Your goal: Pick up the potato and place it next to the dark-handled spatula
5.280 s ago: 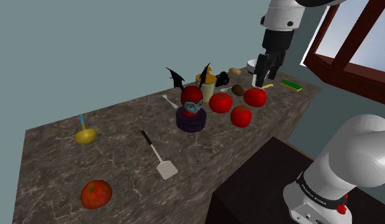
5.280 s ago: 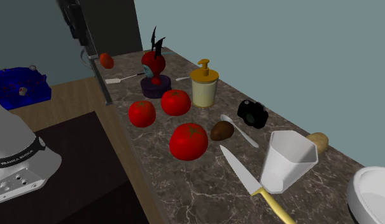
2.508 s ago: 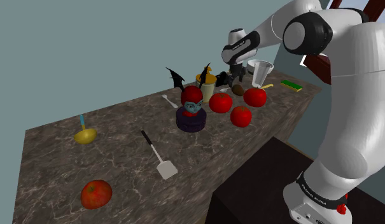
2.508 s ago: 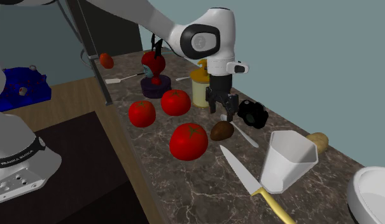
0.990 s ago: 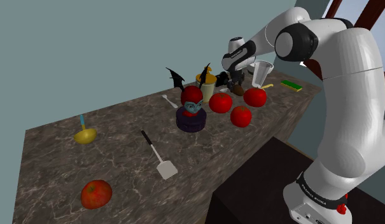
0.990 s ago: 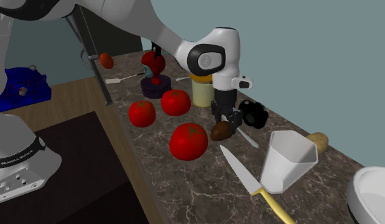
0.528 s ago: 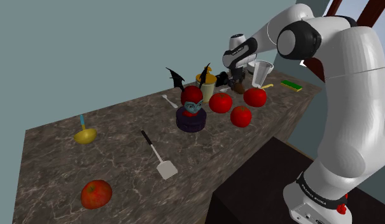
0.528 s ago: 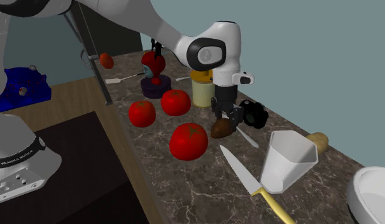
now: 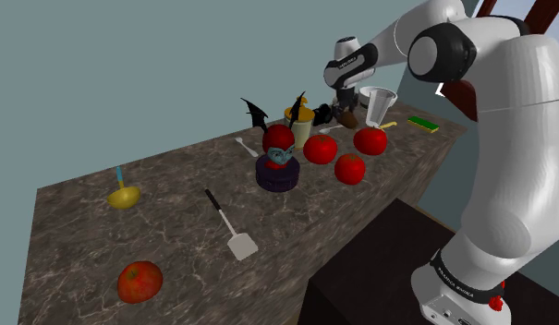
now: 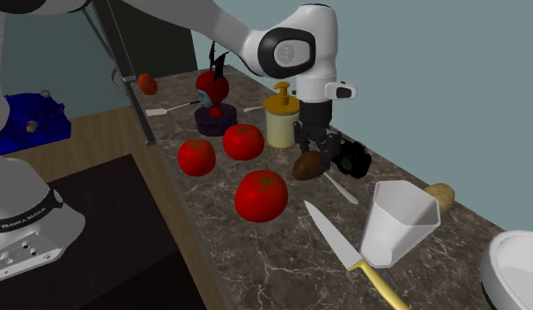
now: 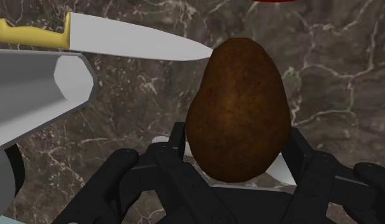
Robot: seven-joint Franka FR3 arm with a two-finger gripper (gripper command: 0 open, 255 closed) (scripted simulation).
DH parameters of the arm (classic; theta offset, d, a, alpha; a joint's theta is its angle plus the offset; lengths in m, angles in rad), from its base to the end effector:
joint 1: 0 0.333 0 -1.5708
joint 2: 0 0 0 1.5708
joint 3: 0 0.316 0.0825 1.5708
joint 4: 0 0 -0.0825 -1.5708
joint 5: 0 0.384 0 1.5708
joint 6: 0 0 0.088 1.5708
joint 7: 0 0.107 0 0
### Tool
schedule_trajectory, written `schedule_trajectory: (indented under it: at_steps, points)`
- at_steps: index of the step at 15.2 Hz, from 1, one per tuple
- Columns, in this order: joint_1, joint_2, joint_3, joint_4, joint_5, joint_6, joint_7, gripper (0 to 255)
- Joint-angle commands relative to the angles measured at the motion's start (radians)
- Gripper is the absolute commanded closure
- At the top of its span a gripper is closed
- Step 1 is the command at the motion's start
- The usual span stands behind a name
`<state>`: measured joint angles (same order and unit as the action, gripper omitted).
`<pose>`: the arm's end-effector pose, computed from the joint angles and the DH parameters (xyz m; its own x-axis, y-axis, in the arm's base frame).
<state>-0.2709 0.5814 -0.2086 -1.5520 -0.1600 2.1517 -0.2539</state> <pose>0.6296 -0.3100 0.3197 0.9927 -0.1099 -0.0502 -0.0947 -0.9656 0.2422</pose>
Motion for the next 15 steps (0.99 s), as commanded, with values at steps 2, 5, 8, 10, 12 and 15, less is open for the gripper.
schedule_trajectory:
  at_steps: [2,5,8,10,12,15]
  points:
    - [0.001,-0.019,-0.001,0.012,0.0,-0.03,-0.006,255]
    - [0.002,-0.035,-0.002,0.028,0.0,-0.062,-0.012,255]
    - [0.003,-0.05,-0.002,0.046,0.0,-0.094,-0.018,255]
    - [0.003,-0.058,-0.003,0.059,0.0,-0.115,-0.022,255]
    - [0.004,-0.067,-0.003,0.074,0.001,-0.138,-0.026,255]
    - [0.004,-0.076,-0.004,0.092,0.001,-0.165,-0.032,255]
